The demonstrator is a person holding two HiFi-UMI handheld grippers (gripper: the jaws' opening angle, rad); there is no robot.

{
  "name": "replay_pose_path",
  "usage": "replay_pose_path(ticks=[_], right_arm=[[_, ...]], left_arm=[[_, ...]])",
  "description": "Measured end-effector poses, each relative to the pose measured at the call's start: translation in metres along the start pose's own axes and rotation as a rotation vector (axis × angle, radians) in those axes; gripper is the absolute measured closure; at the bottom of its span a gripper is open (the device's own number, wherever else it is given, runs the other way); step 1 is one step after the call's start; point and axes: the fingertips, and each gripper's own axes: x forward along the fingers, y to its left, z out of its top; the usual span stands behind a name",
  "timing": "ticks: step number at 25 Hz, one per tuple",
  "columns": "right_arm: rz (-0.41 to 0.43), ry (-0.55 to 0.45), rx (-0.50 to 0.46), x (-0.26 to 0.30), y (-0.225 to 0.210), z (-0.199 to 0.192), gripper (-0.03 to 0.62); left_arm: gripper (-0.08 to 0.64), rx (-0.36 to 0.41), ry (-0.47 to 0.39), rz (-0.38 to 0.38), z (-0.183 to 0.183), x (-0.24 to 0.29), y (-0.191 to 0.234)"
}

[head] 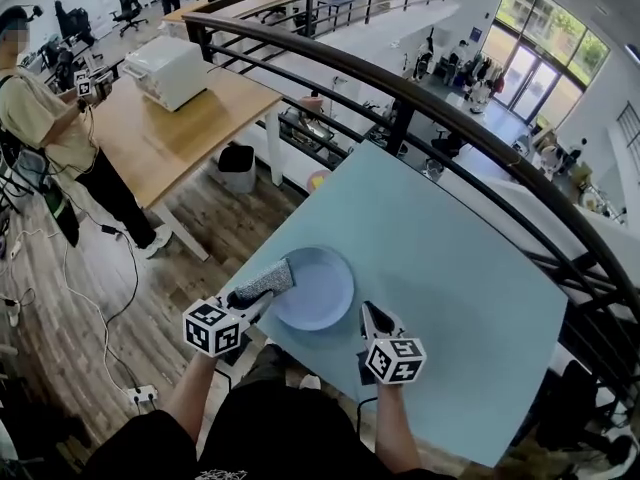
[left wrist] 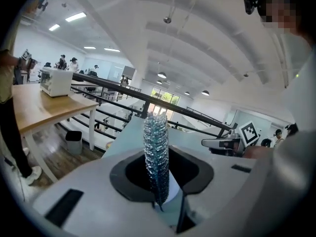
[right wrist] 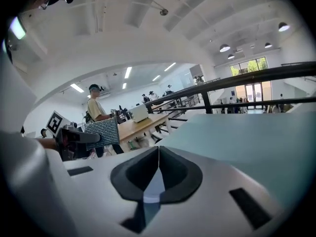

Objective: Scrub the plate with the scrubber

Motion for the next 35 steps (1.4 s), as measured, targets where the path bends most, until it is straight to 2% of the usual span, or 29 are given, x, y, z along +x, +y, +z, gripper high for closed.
replay_pose_path(ticks=[8, 17, 18, 21, 23, 31, 35], right_arm=[[-0.136, 0.1, 0.087, 0.032, -0.033, -0.052, 0.584], [-0.228, 0.171, 0.118, 0.061, -0.044, -0.079, 0.578], [-0.233, 0.177, 0.118, 0.066, -0.046, -0.08, 0.566], [-0.25, 0.199, 0.128, 0.082, -0.049, -0.085, 0.476], [-0.268, 0.214, 0.138, 0.086, -0.051, -0.089, 0.461], [-0.329, 0.25, 0.188, 0.099, -0.066, -0.106, 0.453], [-0.354, 0.257, 0.207, 0.103, -0.07, -0.11, 0.453]], left_arm=[[0.463, -0.028, 0.169, -0.083, -0.027, 0.037, 0.029], [0.463, -0.003, 0.304, -0.2, -0.047, 0.07, 0.04], [0.463, 0.0, 0.318, -0.207, -0.05, 0.075, 0.041], [0.464, -0.017, 0.368, -0.23, -0.059, 0.089, 0.048], [0.464, -0.041, 0.404, -0.256, -0.065, 0.096, 0.046], [0.464, -0.095, 0.532, -0.368, -0.087, 0.127, 0.034], [0.463, -0.11, 0.586, -0.399, -0.095, 0.139, 0.026]])
